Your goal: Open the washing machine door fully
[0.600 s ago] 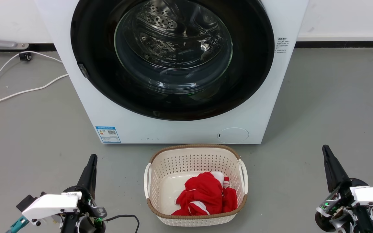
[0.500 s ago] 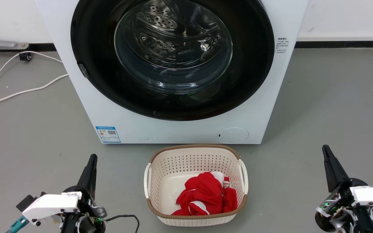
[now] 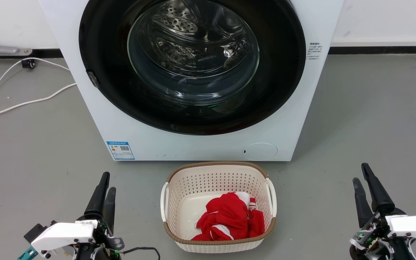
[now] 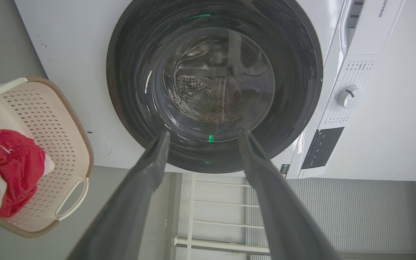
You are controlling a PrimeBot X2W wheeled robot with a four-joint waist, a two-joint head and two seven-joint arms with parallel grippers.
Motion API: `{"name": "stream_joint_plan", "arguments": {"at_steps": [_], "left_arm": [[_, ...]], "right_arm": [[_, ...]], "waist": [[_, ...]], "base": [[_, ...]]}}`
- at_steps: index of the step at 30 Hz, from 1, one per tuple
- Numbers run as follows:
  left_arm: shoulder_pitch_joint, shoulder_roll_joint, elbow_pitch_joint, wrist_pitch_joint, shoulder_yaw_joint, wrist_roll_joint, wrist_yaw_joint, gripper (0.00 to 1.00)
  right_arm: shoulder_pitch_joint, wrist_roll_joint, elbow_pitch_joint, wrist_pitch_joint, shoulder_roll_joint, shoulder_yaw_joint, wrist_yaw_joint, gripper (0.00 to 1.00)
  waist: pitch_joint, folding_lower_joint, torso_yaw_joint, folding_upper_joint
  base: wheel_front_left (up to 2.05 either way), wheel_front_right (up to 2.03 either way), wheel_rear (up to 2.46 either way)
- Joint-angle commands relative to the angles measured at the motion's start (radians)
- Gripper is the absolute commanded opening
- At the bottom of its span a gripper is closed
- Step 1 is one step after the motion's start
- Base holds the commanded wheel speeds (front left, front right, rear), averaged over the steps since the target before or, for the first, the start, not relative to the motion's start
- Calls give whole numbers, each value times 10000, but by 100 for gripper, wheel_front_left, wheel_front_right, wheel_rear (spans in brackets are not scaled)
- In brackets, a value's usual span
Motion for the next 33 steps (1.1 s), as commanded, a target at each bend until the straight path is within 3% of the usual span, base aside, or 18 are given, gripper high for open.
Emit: {"name": "stream_joint_plan", "arguments": {"at_steps": [1,12,26,33], "left_arm": [[-151,30,-279,-134,-93,92,-19,100],[-170,108,-877,-688,-165,1449,-25,100],[-47,65,-1489,-1247,-264,4533,-32,100],[55,47,-1604,-1501,-231,6142,-35,100]], "right_arm": [[-76,-137,-288,-131,-19,57,2,100],[119,-1748,-863,-641,-17,296,2,100],[279,-6158,-1852,-1209,-13,433,2,100],[475,-7799,-2000,-1456,-12,556,2,100]], "waist": [[-6,0,-1,0],[-46,0,-5,0],[-93,0,42,0],[-137,0,56,0]], "base": [[0,0,0],[0,0,0],[0,0,0],[0,0,0]]}}
